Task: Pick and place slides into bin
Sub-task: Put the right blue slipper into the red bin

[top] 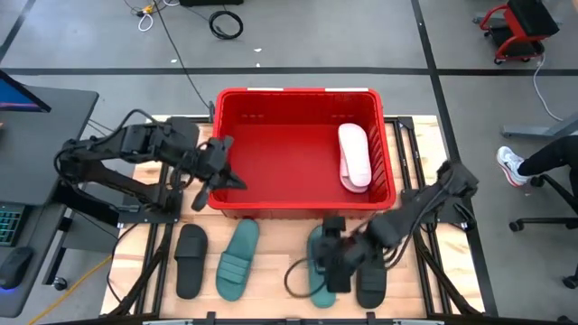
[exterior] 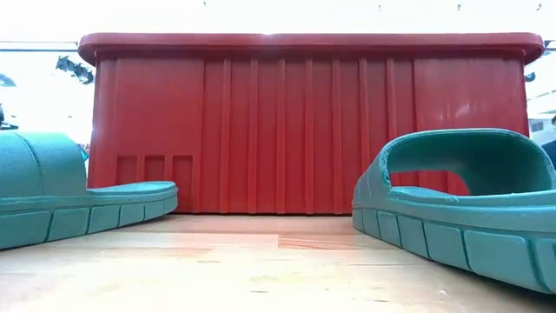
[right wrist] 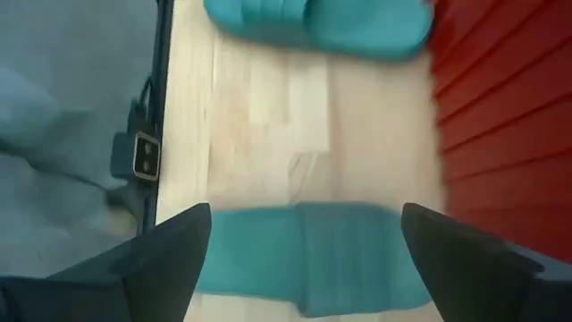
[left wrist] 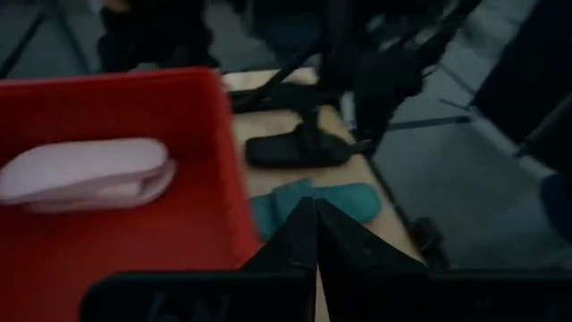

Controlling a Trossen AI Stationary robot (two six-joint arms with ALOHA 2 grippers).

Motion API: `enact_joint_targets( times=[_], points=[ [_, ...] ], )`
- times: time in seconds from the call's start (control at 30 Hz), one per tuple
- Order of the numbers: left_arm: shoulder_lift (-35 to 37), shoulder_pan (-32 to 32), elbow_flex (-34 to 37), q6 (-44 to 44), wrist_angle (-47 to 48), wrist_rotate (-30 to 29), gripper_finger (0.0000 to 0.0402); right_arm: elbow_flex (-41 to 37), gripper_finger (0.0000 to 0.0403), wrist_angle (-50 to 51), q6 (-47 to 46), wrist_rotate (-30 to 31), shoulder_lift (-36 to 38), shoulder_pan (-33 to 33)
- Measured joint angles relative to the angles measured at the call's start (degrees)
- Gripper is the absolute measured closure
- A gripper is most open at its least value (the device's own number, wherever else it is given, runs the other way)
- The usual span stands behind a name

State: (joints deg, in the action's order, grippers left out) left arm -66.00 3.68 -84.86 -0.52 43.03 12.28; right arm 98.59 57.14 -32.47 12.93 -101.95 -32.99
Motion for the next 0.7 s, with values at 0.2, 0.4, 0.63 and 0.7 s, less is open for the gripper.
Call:
enact_joint_targets(
  times=[0.2,0.4,0.63,0.7],
  points=[
    [0.0,6.9,3.2,5.1,-8.5,-2.1,0.0379,0.0,0.0005,0.1,-2.0,-0.1,-7.1,-2.6],
    [-0.9,12.8,4.7,11.1,-12.6,-9.9,0.0389,0.0,0.0016,1.4,-4.0,6.9,-12.9,-5.1],
    [-2.9,17.5,4.7,16.2,-14.4,-15.3,0.0394,-0.1,0.003,4.6,-3.8,17.3,-18.9,-7.5],
    [-3.4,18.6,4.7,16.5,-15.1,-17.0,0.0387,0.0,0.0038,5.7,-3.3,18.7,-19.9,-7.7]
  ],
)
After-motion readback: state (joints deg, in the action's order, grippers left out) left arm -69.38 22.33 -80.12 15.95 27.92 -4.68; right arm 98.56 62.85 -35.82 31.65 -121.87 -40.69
